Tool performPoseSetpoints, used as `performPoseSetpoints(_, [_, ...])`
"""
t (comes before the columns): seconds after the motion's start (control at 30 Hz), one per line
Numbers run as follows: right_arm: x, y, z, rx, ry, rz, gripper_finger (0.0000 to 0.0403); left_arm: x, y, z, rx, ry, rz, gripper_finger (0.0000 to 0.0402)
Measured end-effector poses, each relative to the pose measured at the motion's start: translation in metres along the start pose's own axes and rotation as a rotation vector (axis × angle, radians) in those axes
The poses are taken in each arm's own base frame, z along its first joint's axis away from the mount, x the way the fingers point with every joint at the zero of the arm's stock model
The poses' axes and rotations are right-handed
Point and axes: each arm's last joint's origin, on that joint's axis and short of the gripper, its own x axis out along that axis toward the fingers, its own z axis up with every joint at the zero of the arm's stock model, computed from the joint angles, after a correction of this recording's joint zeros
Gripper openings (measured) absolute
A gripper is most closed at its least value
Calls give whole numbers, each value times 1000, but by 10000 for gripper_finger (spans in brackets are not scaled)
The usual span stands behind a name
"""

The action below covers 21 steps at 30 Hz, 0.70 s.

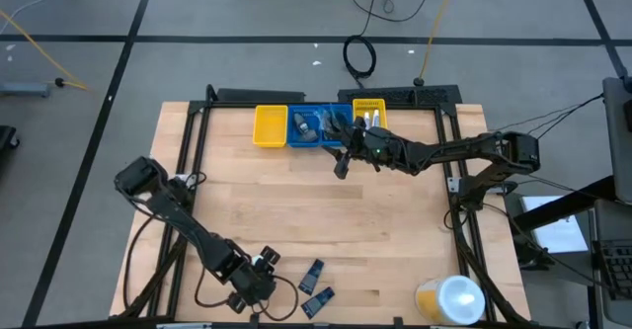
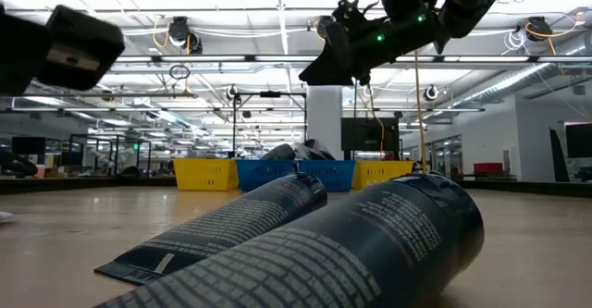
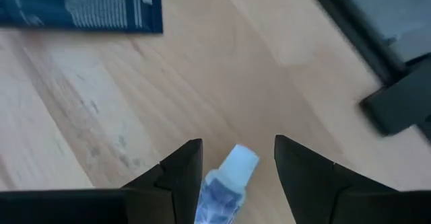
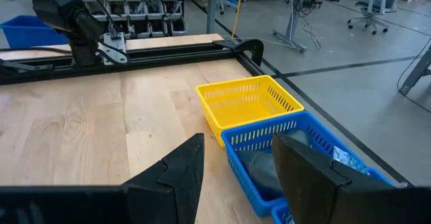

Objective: Pick & Place Travel size toiletries
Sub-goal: Put the white toothpaste into the right yellow bin

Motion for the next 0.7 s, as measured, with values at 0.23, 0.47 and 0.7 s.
performPoseSetpoints(0.23, [0, 0, 0, 1, -3, 0, 169, 14, 0, -4, 77, 40, 0, 186])
performPoseSetpoints(0.47, [0, 0, 0, 1, -3, 0, 169, 20, -1, -8, 104, 78, -20, 186])
performPoseSetpoints(0.7, [0, 0, 0, 1, -3, 0, 169, 20, 0, -10, 153, 102, 10, 186])
